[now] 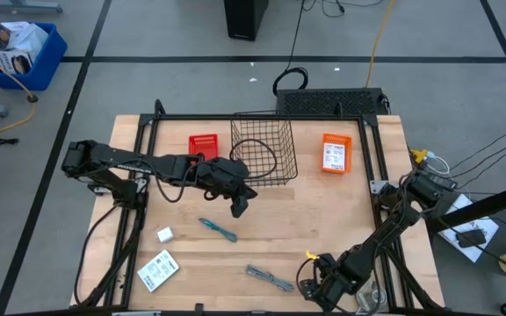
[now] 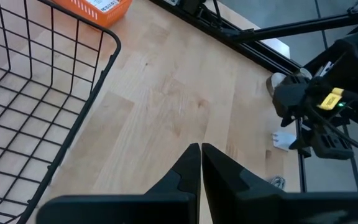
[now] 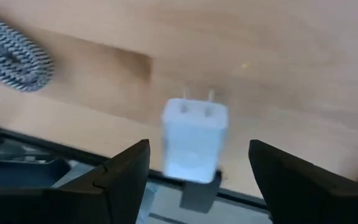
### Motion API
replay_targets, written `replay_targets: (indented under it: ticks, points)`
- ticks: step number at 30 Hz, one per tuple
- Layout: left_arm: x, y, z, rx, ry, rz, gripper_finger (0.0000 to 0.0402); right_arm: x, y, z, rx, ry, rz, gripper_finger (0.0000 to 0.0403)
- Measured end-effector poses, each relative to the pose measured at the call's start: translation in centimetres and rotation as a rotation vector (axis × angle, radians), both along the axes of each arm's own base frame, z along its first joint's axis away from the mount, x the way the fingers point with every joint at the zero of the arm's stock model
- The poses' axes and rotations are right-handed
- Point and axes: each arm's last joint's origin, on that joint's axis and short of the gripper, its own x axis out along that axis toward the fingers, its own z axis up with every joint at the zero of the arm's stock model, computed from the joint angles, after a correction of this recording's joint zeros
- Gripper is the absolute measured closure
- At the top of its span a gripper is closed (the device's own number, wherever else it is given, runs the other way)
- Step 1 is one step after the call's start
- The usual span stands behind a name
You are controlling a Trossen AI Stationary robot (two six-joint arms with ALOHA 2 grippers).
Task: Pick and place items into bin
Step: Put the right white charger adaptor into the wire basket
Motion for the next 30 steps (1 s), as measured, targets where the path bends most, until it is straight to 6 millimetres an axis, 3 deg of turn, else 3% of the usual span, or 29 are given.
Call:
replay_targets:
  ticks: [13, 24, 30]
  points:
    - [0.0, 0.5, 0.0, -0.021, 0.002, 0.03, 0.0382, 0.5, 1.7, -2.8, 0.107, -0.015, 0.025, 0.014]
    - [0.0, 0.6, 0.0, -0.021, 0.002, 0.033, 0.0382, 0.9, 1.0, -3.1, 0.043, -0.029, 0.041, 0.0221]
    - [0.0, 0.6, 0.0, -0.022, 0.002, 0.033, 0.0382, 1.6, 0.2, -3.2, 0.023, -0.042, 0.044, 0.0234]
